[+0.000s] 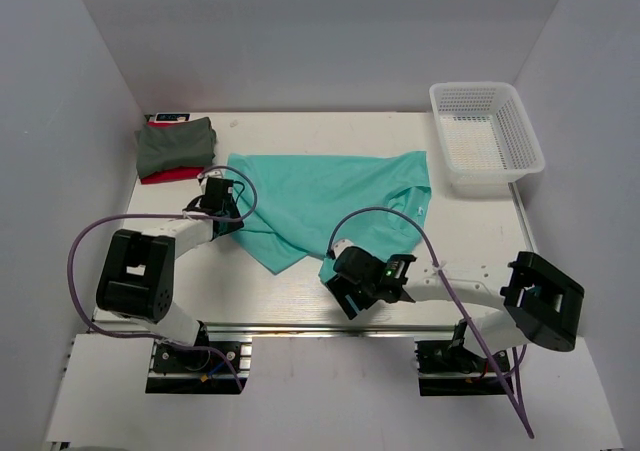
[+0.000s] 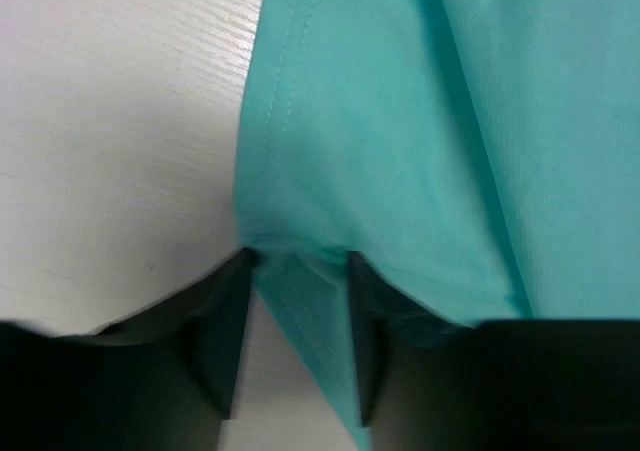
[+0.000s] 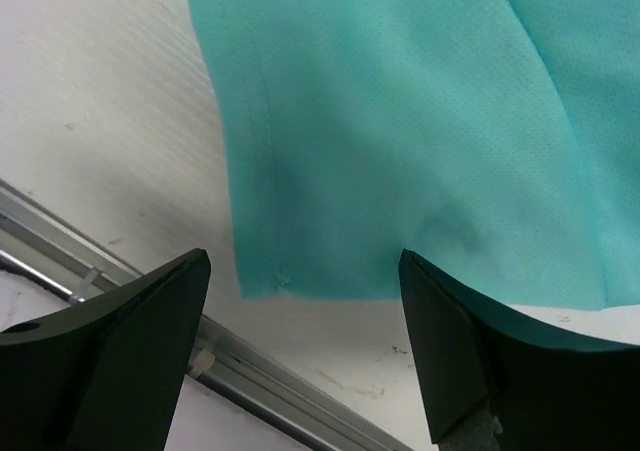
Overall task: Fold and stack the t-shirts
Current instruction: Flatten out the tshirt
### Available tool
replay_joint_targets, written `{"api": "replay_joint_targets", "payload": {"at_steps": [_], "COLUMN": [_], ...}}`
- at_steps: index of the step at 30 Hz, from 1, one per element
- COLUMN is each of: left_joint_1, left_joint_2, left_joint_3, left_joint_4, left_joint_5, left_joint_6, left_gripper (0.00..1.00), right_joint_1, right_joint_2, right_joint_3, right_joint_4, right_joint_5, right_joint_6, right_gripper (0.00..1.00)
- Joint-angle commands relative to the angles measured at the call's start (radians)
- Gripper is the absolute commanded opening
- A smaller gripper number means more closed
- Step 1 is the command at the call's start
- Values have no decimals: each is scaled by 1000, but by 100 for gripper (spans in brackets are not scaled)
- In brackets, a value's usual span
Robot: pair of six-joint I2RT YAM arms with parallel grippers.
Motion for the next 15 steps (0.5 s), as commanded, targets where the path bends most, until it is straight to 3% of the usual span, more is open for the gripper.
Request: {"api": "replay_joint_targets", "payload": {"at_steps": [1, 2, 5, 6, 8, 9, 10, 15], "left_joint_1": [-1, -1, -1, -1, -1, -1, -1, -1], "left_joint_2": [31, 42, 31, 31, 10, 9, -3, -76], "left_joint_3": [55, 55, 46, 46, 46, 46, 46, 25], "left_joint_4": [-32, -32, -22, -22, -22, -13, -13, 24], "left_joint_5": [-21, -21, -12, -12, -12, -12, -12, 9], "left_joint_6": [-11, -11, -11, -11, -2, -2, 15, 36], "left_gripper": [45, 40, 19, 11, 0, 0, 0, 0], "right_joint_1": [11, 9, 8, 9, 5, 5, 2, -7], "right_joint_2": [33, 50, 82, 96, 111, 111, 111, 3], "right_joint_3": [27, 27, 22, 25, 44, 48, 64, 99], "right_joint_4": [-18, -15, -18, -30, -34, -32, -31, -20], "right_joint_5": [37, 42, 72, 104, 140, 152, 160, 291], "right_joint_6": [10, 14, 57, 77, 90, 93, 97, 99], "right_gripper": [81, 74, 68, 52, 34, 9, 0, 0]}}
